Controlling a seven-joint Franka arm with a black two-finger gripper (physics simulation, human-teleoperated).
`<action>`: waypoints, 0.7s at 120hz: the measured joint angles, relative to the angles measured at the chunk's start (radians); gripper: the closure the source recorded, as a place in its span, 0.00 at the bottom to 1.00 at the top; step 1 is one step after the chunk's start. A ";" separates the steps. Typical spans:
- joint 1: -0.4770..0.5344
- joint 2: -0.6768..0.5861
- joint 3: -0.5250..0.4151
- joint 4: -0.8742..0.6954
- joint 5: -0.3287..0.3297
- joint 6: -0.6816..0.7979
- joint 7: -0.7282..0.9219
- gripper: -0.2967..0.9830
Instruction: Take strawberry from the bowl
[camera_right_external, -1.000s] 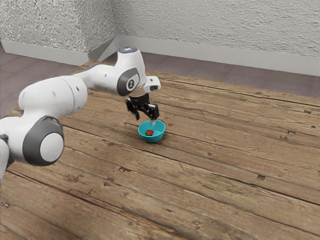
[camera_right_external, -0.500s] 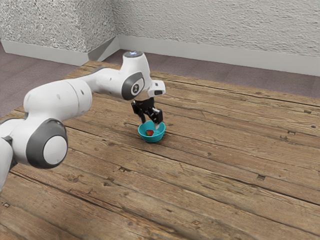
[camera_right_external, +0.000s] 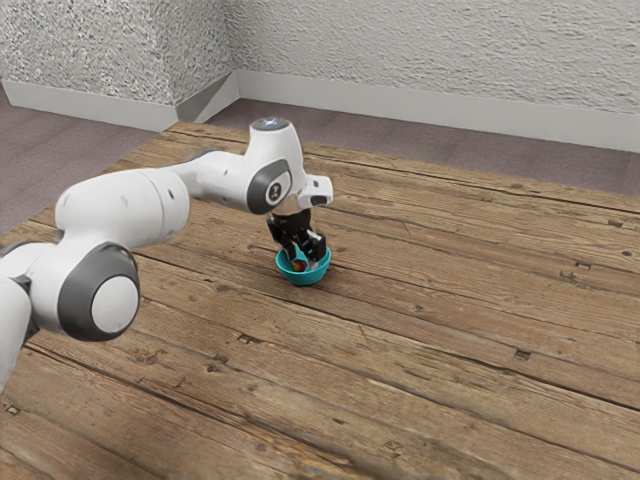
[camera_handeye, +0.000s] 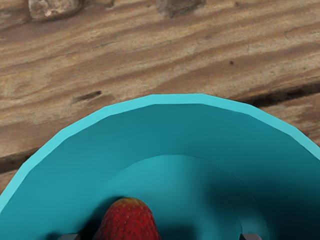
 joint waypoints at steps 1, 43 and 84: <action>0.000 0.000 0.000 0.000 0.000 0.000 0.000 0.47; 0.000 -0.001 0.001 -0.001 -0.002 0.002 0.011 0.55; 0.000 0.010 -0.001 0.002 -0.003 -0.011 0.017 0.62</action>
